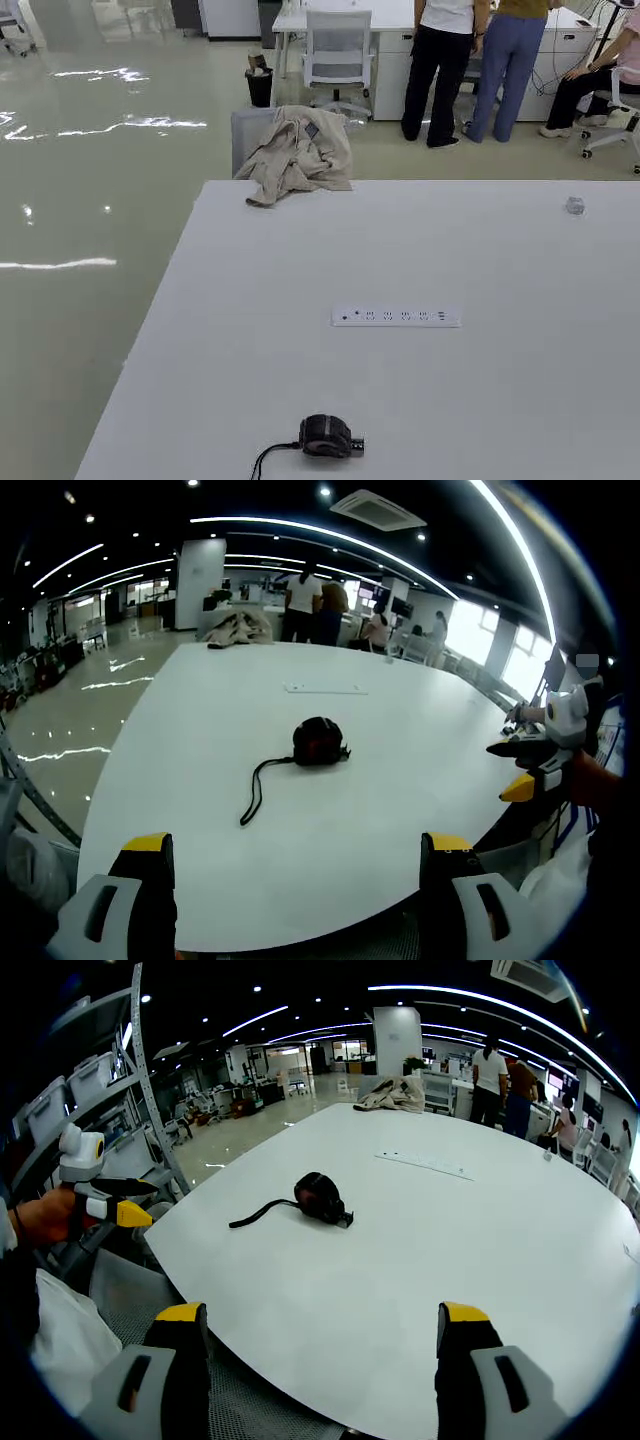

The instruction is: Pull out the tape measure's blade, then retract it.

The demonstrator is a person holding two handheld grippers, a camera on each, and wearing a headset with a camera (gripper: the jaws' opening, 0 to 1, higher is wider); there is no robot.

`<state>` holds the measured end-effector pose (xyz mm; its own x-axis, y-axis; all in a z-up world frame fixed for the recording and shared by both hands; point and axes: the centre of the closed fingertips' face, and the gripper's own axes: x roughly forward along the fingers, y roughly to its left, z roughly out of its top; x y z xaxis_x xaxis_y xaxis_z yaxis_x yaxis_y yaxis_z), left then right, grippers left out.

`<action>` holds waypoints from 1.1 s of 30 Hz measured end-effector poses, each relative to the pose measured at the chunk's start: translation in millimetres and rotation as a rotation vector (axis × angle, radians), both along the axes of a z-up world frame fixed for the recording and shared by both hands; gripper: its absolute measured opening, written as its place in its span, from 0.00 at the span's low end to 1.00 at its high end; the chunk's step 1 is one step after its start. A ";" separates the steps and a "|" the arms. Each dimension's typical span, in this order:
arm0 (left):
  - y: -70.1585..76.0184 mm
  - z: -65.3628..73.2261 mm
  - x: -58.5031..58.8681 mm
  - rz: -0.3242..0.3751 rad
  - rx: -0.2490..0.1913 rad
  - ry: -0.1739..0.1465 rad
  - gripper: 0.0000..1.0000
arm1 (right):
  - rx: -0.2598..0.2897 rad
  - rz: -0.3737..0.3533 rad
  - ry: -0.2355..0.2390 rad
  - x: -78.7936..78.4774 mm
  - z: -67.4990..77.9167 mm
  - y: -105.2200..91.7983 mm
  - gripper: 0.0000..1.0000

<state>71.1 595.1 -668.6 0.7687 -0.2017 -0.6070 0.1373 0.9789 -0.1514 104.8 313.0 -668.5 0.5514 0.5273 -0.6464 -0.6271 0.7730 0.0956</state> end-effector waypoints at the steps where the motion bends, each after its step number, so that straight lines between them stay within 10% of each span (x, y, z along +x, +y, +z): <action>1: 0.4 1.0 1.0 0.004 0.000 -0.004 1.00 | 0.003 0.000 -0.004 1.2 1.2 0.4 0.97; 33: -3.4 -5.1 -6.7 0.005 0.003 0.008 1.00 | -0.003 0.014 0.018 -9.4 -6.6 0.1 0.95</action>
<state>64.4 591.7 -673.7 0.7646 -0.1961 -0.6139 0.1312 0.9800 -0.1495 95.4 313.1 -675.1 0.5321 0.5330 -0.6579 -0.6362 0.7644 0.1047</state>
